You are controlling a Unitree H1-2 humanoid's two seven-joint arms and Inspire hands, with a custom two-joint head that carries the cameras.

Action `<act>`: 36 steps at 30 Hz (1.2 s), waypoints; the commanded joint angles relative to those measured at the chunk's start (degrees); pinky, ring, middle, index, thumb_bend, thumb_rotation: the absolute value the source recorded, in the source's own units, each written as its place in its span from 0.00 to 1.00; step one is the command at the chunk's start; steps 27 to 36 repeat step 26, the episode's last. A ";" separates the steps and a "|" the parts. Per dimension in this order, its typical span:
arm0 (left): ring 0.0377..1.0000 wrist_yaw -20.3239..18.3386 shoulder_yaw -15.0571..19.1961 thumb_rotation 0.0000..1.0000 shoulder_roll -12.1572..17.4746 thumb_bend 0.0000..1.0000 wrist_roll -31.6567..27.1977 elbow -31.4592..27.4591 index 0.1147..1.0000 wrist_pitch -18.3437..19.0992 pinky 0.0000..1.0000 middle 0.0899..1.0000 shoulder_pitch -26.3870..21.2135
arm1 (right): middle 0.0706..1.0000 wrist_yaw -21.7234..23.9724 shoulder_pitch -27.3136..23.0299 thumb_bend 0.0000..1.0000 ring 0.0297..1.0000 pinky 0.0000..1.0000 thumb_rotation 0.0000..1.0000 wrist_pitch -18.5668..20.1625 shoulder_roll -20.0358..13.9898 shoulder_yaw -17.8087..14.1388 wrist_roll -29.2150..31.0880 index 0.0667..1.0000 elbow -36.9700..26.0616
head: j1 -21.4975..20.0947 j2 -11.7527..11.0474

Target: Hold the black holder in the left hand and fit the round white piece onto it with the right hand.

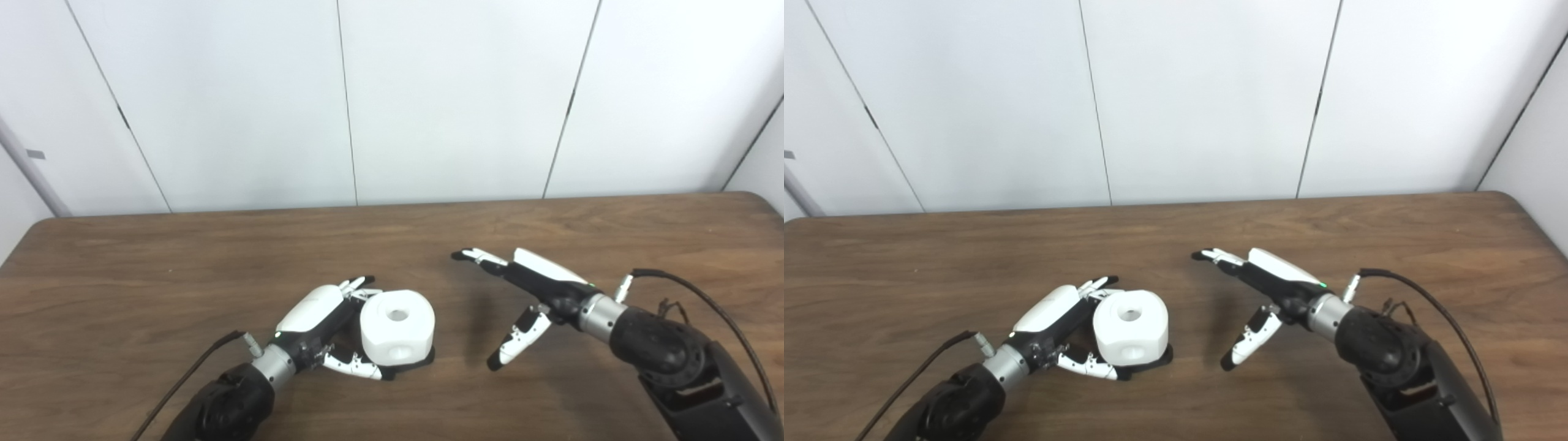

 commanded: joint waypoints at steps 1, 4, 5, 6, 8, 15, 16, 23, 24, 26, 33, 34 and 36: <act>1.00 -0.45 0.44 0.06 1.25 0.52 -0.06 -0.54 0.41 -0.29 1.00 0.84 -0.85 | 1.00 -1.52 -0.82 0.98 1.00 0.97 0.01 -0.28 -0.59 -1.43 0.71 0.97 -1.21 | -0.05 -0.09; 1.00 -0.60 0.55 0.06 1.36 0.52 0.10 -0.43 0.41 -0.26 1.00 0.84 -0.84 | 1.00 -3.03 0.04 0.93 1.00 0.94 0.01 -0.96 0.00 -2.22 0.54 0.97 -0.40 | -0.08 -0.17; 1.00 -0.81 0.60 0.06 1.38 0.52 0.13 -0.59 0.41 0.03 1.00 0.84 -0.83 | 1.00 -3.69 0.41 0.90 1.00 0.94 0.01 -1.17 0.34 -2.56 0.72 0.97 -0.09 | -0.16 -0.16; 1.00 -0.96 0.65 0.06 1.40 0.52 0.13 -0.69 0.42 0.22 1.00 0.85 -0.83 | 1.00 -4.16 0.64 0.86 1.00 0.94 0.02 -1.29 0.58 -2.76 0.84 0.96 0.10 | -0.20 -0.15; 1.00 -1.66 0.49 0.06 1.66 0.52 1.33 -1.57 0.42 1.84 1.00 0.87 -0.89 | 1.00 -4.94 1.00 0.82 1.00 0.94 0.03 -1.26 1.05 -2.86 0.77 0.96 0.27 | -0.31 -0.08; 1.00 -4.67 -0.45 0.15 3.17 0.99 5.27 -4.01 0.88 6.75 1.00 0.99 -1.23 | 1.00 -8.60 1.65 0.78 1.00 0.93 0.05 -3.92 2.93 -3.87 1.22 0.94 1.24 | -0.43 -0.29; 1.00 -4.87 -0.50 0.15 3.39 1.00 5.55 -4.20 0.94 7.25 1.00 1.00 -1.24 | 0.98 -10.10 1.88 0.78 1.00 0.93 0.04 -4.56 3.63 -4.51 1.26 0.93 1.65 | -0.52 -0.33; 1.00 -4.31 -0.09 0.13 4.67 1.00 7.55 -4.05 1.00 7.61 1.00 1.00 -1.07 | 0.94 -16.43 3.44 0.75 0.93 0.85 0.01 -5.73 7.62 -7.41 2.03 0.90 3.75 | -0.95 -0.54; 1.00 -4.14 -0.02 0.12 4.87 1.00 7.97 -4.00 1.00 7.62 1.00 1.00 -1.08 | 0.92 -17.29 3.76 0.75 0.89 0.79 0.00 -6.52 8.02 -7.59 2.17 0.90 4.11 | -0.95 -0.55; 1.00 -3.84 0.32 0.10 5.40 1.00 8.30 -3.82 1.00 7.42 1.00 1.00 -1.07 | 0.91 -18.92 4.53 0.74 0.88 0.76 0.00 -7.85 9.14 -8.23 3.17 0.90 4.77 | -0.96 -0.50; 1.00 -3.84 0.32 0.10 5.40 1.00 8.30 -3.82 1.00 7.42 1.00 1.00 -1.07 | 0.91 -18.92 4.53 0.74 0.88 0.76 0.00 -7.85 9.14 -8.23 3.17 0.90 4.77 | -0.96 -0.50; 1.00 -3.84 0.32 0.10 5.40 1.00 8.30 -3.82 1.00 7.42 1.00 1.00 -1.07 | 0.91 -18.92 4.53 0.74 0.88 0.76 0.00 -7.85 9.14 -8.23 3.17 0.90 4.77 | -0.96 -0.50; 1.00 -3.84 0.32 0.10 5.40 1.00 8.30 -3.82 1.00 7.42 1.00 1.00 -1.07 | 0.91 -18.92 4.53 0.74 0.88 0.76 0.00 -7.85 9.14 -8.23 3.17 0.90 4.77 | -0.96 -0.50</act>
